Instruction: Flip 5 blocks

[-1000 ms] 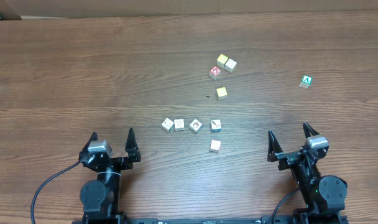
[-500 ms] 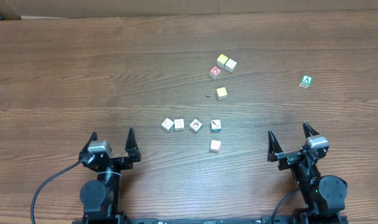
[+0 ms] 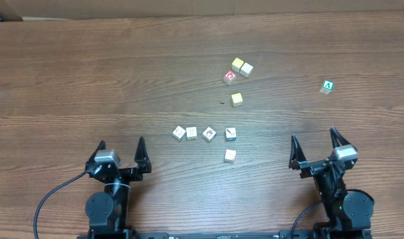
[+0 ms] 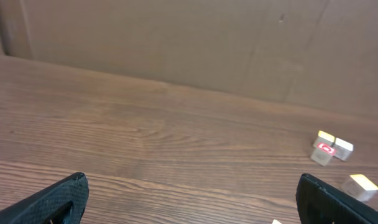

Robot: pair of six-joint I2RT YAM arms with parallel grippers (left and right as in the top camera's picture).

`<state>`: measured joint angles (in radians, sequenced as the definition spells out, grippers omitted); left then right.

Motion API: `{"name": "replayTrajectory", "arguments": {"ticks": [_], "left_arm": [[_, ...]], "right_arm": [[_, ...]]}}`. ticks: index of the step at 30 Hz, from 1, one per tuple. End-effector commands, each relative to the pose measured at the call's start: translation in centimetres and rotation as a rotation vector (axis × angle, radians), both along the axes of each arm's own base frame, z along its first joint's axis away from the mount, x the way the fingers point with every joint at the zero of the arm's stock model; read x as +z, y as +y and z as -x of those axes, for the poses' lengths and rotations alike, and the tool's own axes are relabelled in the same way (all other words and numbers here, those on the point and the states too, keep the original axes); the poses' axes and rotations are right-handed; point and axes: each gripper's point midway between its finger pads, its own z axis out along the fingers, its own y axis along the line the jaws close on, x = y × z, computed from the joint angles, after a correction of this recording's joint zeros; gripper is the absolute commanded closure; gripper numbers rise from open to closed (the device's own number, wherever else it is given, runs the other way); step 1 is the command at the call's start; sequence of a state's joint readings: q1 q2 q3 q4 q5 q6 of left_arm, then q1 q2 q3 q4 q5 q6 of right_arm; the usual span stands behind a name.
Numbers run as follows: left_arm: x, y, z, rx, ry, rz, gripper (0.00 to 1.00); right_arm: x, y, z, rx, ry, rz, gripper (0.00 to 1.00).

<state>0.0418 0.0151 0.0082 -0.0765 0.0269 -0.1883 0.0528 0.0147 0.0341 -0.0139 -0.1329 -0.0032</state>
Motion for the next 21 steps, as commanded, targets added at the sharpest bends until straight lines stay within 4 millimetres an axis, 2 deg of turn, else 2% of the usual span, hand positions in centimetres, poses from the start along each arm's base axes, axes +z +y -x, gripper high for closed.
{"name": "replayTrajectory", "arguments": {"ticks": [1, 4, 8, 13, 17, 21], "left_arm": [[-0.5, -0.9, -0.1, -0.054, 0.023, 0.030, 0.00], [-1.6, -1.4, -0.2, -0.077, 0.114, 0.042, 0.00], [-0.7, -1.3, -1.1, -0.079, 0.192, 0.034, 0.00], [1.3, -1.2, -4.0, -0.083, 0.362, 0.030, 0.00], [1.9, -2.3, -6.5, -0.134, 0.604, 0.059, 0.00], [2.2, -3.5, -7.9, -0.165, 0.840, 0.067, 0.00]], "right_arm": [[1.8, 1.0, 0.6, 0.063, -0.060, 0.003, 0.00], [3.6, 2.8, 1.3, 0.174, -0.053, -0.011, 0.00], [4.2, 3.9, 0.9, 0.243, 0.066, -0.021, 0.00], [6.3, 5.7, -1.3, 0.346, 0.257, -0.040, 0.00], [8.0, 7.0, -3.7, 0.417, 0.461, -0.089, 0.00], [8.0, 7.9, -5.5, 0.433, 0.721, -0.139, 0.00]]}}
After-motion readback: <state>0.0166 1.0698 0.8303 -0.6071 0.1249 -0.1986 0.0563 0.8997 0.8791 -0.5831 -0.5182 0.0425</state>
